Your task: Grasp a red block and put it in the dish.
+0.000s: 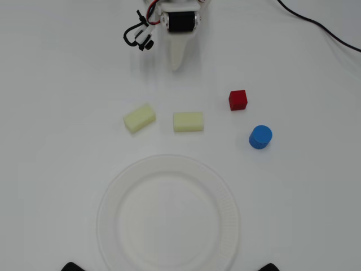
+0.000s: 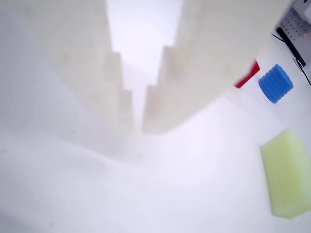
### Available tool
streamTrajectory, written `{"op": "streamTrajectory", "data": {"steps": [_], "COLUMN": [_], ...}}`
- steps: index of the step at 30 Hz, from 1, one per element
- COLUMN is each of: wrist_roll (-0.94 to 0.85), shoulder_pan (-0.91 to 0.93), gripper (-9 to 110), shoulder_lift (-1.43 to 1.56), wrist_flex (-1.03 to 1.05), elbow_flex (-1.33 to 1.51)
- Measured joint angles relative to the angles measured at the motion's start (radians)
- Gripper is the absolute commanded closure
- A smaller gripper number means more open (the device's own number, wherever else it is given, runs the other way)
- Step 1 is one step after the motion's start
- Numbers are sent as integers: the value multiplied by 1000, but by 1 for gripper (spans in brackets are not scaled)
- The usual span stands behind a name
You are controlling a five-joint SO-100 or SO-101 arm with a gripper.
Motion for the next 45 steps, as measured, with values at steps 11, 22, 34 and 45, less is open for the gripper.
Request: {"op": "streamTrajectory", "data": {"steps": [11,22,34,45], "wrist_roll": [15,-5,-17,63], "shoulder_pan": [0,0,58,-69], "gripper": [101,101,101,92], "shoulder_lift": [0,0,-293,-956], "wrist_flex": [0,0,-3,94], "elbow_flex": [0,0,-250,-818]}}
